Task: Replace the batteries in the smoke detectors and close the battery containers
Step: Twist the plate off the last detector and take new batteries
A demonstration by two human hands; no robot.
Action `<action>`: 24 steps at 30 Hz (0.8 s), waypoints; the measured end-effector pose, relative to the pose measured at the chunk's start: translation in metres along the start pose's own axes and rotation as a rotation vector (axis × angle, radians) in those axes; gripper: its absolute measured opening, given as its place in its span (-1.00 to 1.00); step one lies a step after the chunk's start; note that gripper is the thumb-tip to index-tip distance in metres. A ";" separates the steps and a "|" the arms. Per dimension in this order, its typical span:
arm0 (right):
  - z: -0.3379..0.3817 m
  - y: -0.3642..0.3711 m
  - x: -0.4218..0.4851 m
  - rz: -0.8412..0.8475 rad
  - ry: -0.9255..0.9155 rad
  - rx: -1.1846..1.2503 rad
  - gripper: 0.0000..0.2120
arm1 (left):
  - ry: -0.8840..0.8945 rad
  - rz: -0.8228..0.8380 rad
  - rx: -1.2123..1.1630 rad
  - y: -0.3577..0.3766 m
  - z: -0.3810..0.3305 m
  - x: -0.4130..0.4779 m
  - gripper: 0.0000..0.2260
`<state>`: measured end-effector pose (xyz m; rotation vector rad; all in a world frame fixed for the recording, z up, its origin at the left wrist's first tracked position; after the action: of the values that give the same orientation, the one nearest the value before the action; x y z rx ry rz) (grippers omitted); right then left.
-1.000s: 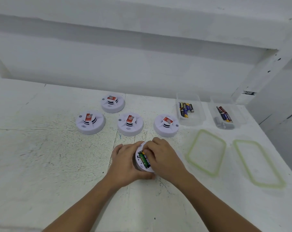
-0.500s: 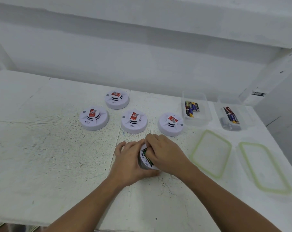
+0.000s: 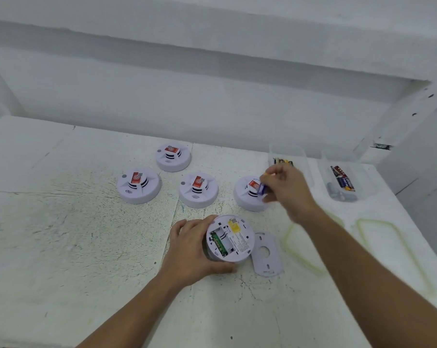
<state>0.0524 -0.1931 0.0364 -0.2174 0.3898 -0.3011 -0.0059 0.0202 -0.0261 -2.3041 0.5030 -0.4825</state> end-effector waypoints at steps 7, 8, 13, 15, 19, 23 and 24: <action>0.029 -0.059 0.080 -0.191 0.074 -0.298 -0.86 | 0.015 -0.010 0.017 0.000 -0.001 0.002 -0.17; 0.027 -0.060 0.086 -0.202 0.095 -0.393 -0.88 | 0.013 -0.010 0.019 0.001 -0.001 0.001 -0.16; 0.021 -0.047 0.095 -0.260 0.126 -0.883 -0.64 | -0.001 -0.014 0.024 -0.001 0.000 0.002 -0.17; 0.017 -0.041 0.098 -0.275 0.071 -0.967 -0.65 | -0.001 -0.016 0.024 -0.002 -0.001 0.002 -0.18; 0.013 -0.036 0.104 -0.309 0.024 -0.953 -0.69 | -0.010 -0.023 0.031 -0.004 -0.002 0.001 -0.16; 0.010 -0.041 0.109 -0.303 0.038 -0.923 -0.67 | -0.009 -0.019 0.031 -0.005 -0.003 0.002 -0.17; 0.010 -0.042 0.109 -0.302 0.044 -0.927 -0.67 | -0.008 -0.021 0.027 -0.005 -0.003 0.002 -0.18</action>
<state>0.1422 -0.2660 0.0197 -1.1871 0.5215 -0.4061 -0.0047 0.0208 -0.0204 -2.2869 0.4668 -0.4870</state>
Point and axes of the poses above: each hand's wrist, its own x-axis towards the middle knuckle, its own y-axis out of the palm, z = x × y, the point moved 9 cm from there along x, towards the middle knuckle, and after that the axes turned 12 degrees about y, right-handed, at the moved point
